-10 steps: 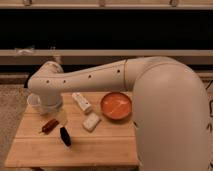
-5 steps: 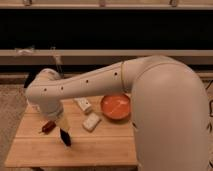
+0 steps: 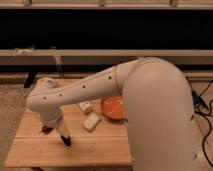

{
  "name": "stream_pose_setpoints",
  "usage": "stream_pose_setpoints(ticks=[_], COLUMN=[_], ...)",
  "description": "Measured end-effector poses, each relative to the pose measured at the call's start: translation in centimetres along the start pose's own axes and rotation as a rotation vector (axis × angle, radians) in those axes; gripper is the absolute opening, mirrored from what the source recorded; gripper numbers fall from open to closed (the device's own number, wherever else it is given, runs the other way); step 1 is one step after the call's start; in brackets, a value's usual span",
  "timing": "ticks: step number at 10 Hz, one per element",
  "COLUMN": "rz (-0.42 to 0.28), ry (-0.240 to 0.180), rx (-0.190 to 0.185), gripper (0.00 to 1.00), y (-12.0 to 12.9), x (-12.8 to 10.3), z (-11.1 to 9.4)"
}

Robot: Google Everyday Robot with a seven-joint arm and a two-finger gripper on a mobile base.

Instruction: Place the eraser in the ceramic cup

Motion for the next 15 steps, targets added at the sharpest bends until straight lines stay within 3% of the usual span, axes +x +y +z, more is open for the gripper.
stream_pose_setpoints(ticks=[5, 6, 13, 15], rz=[0.028, 0.035, 0.087, 0.104], ry=[0.007, 0.012, 0.037, 0.037], rx=[-0.048, -0.055, -0.054, -0.044], gripper=[0.78, 0.72, 0.03, 0.00], y=[2.0, 2.2, 2.5, 2.2], x=[0.1, 0.2, 0.7, 0.9], z=[2.5, 2.6, 1.8, 0.8])
